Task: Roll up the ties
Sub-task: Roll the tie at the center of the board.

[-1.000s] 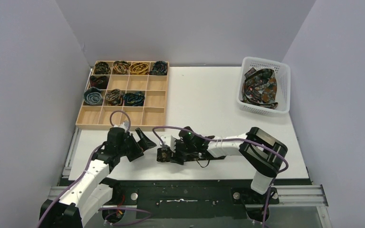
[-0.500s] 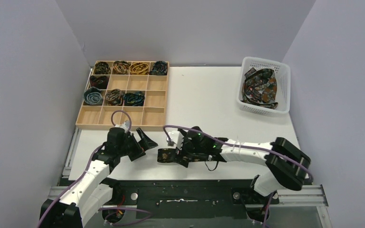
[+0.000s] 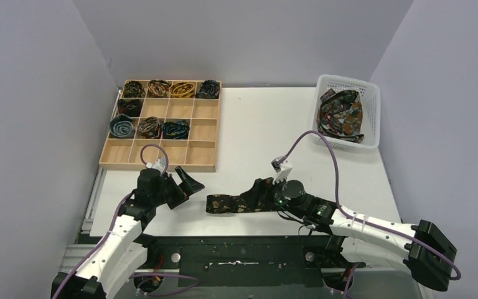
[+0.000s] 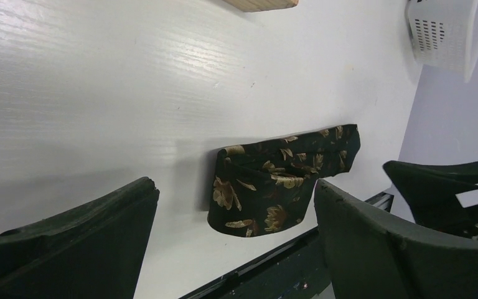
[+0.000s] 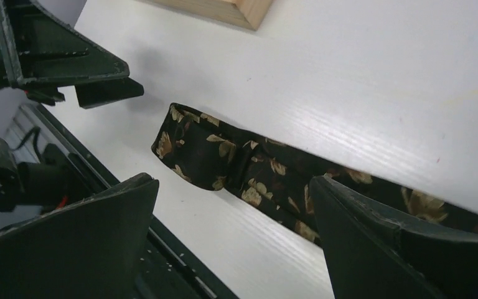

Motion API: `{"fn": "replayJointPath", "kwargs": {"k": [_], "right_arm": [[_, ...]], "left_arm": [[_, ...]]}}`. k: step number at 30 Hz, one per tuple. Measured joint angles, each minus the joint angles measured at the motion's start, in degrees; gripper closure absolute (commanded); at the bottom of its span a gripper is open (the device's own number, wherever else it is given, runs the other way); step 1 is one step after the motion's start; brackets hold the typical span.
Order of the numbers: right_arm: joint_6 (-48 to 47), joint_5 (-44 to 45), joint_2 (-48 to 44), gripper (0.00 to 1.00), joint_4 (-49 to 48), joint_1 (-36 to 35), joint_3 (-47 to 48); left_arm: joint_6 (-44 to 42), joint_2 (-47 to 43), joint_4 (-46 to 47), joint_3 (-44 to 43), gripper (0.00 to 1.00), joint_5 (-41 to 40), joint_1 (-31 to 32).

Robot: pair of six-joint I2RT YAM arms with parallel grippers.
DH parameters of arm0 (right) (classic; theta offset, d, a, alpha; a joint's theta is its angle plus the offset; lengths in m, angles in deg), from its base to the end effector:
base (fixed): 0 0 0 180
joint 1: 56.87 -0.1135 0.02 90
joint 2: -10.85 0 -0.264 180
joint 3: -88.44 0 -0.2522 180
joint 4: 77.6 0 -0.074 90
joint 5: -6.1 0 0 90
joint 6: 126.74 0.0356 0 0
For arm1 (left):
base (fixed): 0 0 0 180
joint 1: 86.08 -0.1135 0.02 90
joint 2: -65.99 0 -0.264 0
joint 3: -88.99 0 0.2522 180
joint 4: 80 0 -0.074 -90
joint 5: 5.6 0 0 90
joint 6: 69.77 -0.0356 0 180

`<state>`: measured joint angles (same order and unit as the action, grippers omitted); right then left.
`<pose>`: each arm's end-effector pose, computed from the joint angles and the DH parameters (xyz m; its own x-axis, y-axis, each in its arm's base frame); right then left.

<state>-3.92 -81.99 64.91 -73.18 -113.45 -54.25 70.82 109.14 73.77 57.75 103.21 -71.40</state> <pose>0.1160 0.1736 0.2150 -0.6100 0.0591 -0.7902 -0.5788 0.6478 0.4953 0.1508 -0.0514 0.1755 -0.7542 -0.5585 -0.3455 -0.1535 0.6615 -0.7341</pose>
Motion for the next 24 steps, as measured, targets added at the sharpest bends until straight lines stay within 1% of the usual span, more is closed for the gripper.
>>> {"fn": "replayJointPath", "kwargs": {"k": [3,5,6,9,10,12,14,18,24], "right_arm": [[11.72,0.81,1.51,0.00,-0.74,0.28,-1.77],[16.63,0.66,3.15,0.01,-2.45,0.28,-2.36],[18.99,0.55,4.44,0.04,-3.48,0.28,-2.45],[23.45,-0.57,9.14,0.06,-5.84,0.28,-2.38],[24.22,-1.36,10.82,0.07,-6.12,0.26,-2.19],[25.22,-2.80,14.01,0.12,-5.84,0.22,-0.96],[25.59,-4.13,17.49,0.24,-5.66,0.13,1.18],[25.81,-6.10,21.18,0.35,-6.43,-0.13,3.96],[26.75,-7.50,22.34,0.45,-7.10,-0.09,4.33]], "left_arm": [[0.24,0.66,0.44,0.28,0.07,0.81,-0.17],[0.24,1.51,1.11,0.33,0.09,1.77,-0.17],[0.24,1.99,1.68,0.44,0.10,2.23,-0.17],[0.24,3.67,3.08,1.05,0.11,3.58,-0.17],[0.24,4.11,3.19,1.20,0.11,3.96,-0.17],[0.22,4.76,3.30,1.38,0.12,4.70,-0.17],[0.20,5.27,3.76,1.64,0.15,5.60,-0.17],[0.20,6.86,5.31,3.02,0.16,7.23,-0.15],[0.35,6.78,6.73,4.76,0.17,9.11,-0.15]]}}
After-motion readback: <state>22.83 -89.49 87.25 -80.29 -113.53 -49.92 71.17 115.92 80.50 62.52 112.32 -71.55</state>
